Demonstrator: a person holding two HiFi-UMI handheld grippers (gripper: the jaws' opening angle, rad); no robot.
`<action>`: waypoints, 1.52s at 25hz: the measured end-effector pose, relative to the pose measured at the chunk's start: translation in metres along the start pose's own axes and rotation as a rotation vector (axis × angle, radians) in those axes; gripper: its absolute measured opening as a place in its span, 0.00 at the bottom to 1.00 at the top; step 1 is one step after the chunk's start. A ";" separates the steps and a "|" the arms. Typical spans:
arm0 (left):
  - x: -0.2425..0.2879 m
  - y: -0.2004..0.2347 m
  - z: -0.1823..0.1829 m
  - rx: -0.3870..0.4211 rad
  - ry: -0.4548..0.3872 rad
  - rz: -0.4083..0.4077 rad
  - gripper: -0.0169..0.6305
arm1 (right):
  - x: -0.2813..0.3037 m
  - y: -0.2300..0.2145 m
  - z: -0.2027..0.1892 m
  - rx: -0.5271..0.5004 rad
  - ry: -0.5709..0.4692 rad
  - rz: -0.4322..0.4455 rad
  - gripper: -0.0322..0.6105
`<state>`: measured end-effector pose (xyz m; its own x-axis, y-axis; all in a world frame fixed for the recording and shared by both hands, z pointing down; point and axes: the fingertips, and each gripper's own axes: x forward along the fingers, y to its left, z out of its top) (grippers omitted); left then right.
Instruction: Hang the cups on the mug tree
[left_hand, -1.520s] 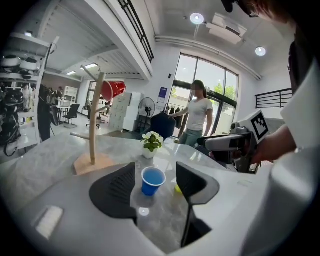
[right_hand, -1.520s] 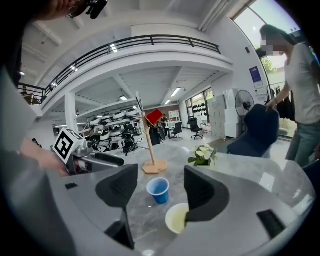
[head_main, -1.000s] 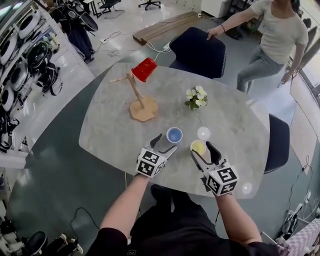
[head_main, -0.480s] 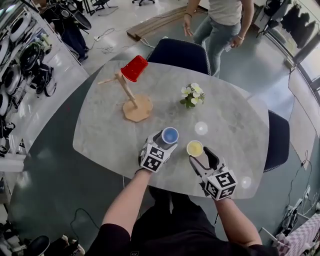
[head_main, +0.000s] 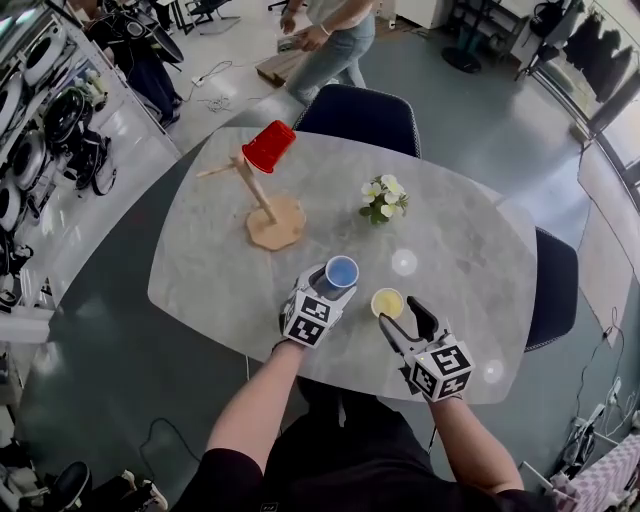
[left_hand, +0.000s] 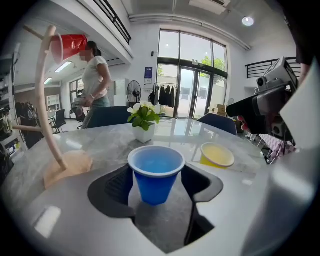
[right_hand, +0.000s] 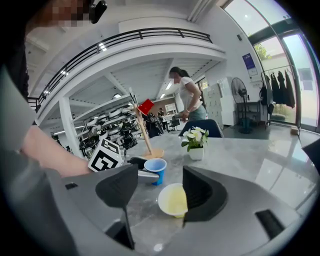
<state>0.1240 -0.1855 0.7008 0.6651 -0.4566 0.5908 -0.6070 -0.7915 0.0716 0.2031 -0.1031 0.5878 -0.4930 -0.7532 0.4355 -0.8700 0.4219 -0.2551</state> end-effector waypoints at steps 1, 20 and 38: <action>-0.002 0.000 0.003 -0.001 -0.005 0.003 0.50 | 0.000 0.000 0.002 -0.002 -0.003 0.003 0.50; -0.128 0.030 0.097 -0.014 -0.211 0.194 0.49 | 0.014 0.011 0.071 -0.031 -0.133 0.126 0.49; -0.244 0.150 0.045 0.025 -0.222 0.213 0.49 | 0.107 0.151 0.103 -0.051 -0.141 0.117 0.49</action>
<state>-0.1098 -0.2107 0.5311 0.6043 -0.6891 0.4000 -0.7340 -0.6768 -0.0570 0.0197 -0.1718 0.5072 -0.5882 -0.7590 0.2793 -0.8076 0.5332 -0.2518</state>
